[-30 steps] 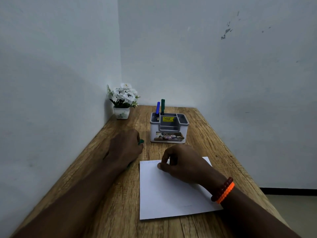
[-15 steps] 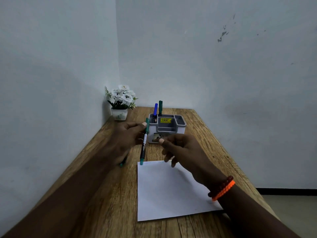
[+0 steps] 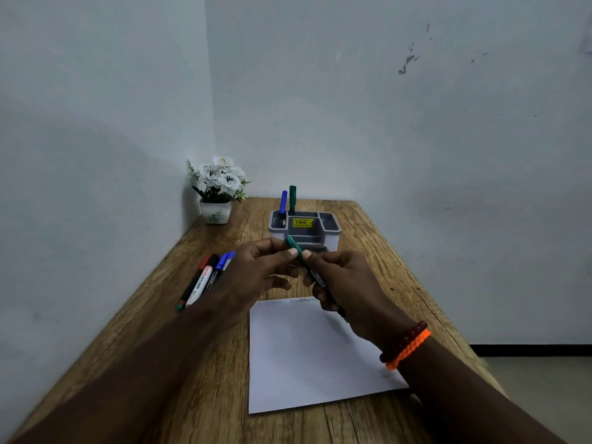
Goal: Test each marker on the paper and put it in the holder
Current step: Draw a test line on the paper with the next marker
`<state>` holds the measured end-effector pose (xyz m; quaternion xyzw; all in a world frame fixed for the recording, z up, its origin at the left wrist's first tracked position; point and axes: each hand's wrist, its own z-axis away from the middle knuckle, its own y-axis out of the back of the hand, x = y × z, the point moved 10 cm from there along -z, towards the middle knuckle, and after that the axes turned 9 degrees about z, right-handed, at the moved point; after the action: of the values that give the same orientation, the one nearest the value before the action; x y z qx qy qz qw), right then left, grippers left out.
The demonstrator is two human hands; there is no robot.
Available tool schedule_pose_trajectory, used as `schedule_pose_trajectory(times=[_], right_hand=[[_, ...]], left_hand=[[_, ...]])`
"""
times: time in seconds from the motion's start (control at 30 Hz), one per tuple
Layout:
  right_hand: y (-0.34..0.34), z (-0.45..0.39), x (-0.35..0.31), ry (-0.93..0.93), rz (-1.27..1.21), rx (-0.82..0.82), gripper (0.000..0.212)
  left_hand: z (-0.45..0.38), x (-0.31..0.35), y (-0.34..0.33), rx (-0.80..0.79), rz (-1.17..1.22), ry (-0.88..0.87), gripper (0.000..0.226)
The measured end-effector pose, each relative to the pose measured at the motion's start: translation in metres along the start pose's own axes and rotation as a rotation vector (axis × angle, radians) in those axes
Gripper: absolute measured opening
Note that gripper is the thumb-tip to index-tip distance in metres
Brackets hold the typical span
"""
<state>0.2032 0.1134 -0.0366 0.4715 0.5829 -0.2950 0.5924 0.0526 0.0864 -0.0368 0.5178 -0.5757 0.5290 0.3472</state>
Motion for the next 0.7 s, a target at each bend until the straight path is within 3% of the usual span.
schedule_pose_trajectory(times=[0.17, 0.5, 0.7], right_hand=[[0.004, 0.001, -0.003, 0.05, 0.047, 0.056, 0.03], [0.003, 0.002, -0.01, 0.142, 0.114, 0.067, 0.028], [-0.003, 0.001, -0.005, 0.068, 0.176, -0.002, 0.027]], left_hand=[[0.0, 0.001, 0.001, 0.041, -0.035, -0.027, 0.04], [-0.003, 0.004, 0.01, 0.078, -0.046, -0.066, 0.043], [-0.003, 0.001, 0.013, 0.146, 0.038, -0.029, 0.019]])
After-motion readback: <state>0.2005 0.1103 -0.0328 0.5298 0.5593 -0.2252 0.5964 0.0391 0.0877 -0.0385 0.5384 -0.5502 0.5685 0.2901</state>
